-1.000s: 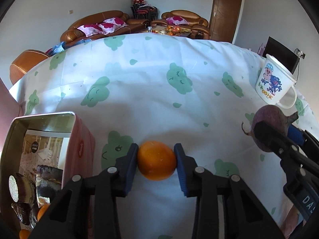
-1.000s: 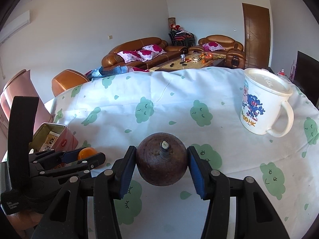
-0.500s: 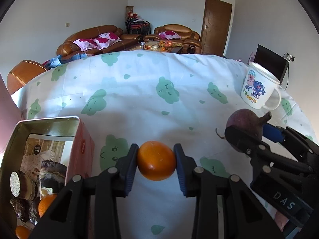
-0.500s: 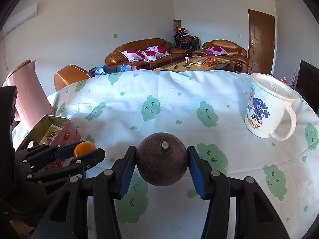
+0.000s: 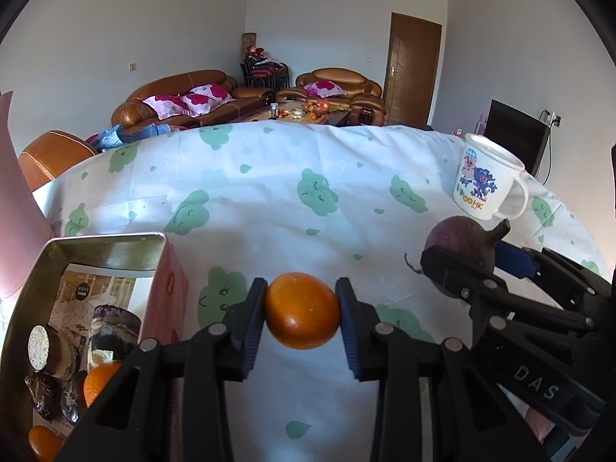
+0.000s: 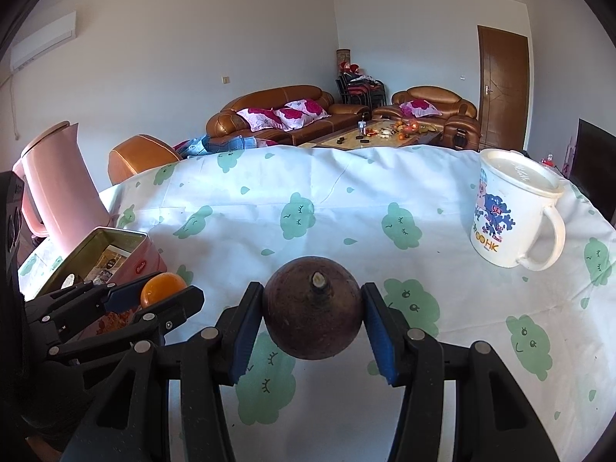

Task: Organize fruits
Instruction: 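Lift and carry the small orange toward the tin with the left tool while the right tool carries the mangosteen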

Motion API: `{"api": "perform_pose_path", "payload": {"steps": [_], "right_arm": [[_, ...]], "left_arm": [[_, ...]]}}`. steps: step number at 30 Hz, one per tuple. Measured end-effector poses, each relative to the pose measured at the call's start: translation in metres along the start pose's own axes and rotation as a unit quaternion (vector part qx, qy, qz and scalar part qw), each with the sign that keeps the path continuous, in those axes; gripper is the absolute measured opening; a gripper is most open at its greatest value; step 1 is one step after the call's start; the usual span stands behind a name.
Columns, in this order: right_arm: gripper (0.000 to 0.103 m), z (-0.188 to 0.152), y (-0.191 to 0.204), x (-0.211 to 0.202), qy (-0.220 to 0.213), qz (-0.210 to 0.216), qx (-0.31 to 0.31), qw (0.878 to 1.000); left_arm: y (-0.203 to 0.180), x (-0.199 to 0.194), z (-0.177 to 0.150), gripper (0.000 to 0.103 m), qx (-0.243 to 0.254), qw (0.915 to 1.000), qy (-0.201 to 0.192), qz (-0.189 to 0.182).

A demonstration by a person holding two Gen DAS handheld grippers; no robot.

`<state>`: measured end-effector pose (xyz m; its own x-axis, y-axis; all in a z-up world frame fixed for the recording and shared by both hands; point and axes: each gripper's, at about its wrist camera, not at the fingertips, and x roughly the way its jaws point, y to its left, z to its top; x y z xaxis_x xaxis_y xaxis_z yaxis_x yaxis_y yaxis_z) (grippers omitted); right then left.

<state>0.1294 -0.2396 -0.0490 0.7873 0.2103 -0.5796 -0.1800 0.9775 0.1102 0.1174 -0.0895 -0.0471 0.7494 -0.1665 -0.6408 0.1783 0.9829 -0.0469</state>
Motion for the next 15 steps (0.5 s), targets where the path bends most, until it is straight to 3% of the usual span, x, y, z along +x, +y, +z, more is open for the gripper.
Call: {"api": "perform_pose_path", "payload": {"steps": [15], "right_arm": [[0.053,-0.007,0.003,-0.017,-0.021,-0.003,0.003,1.0]], "left_arm": [[0.0,-0.019,-0.011,0.037,0.0,0.9998,-0.02,0.006]]}}
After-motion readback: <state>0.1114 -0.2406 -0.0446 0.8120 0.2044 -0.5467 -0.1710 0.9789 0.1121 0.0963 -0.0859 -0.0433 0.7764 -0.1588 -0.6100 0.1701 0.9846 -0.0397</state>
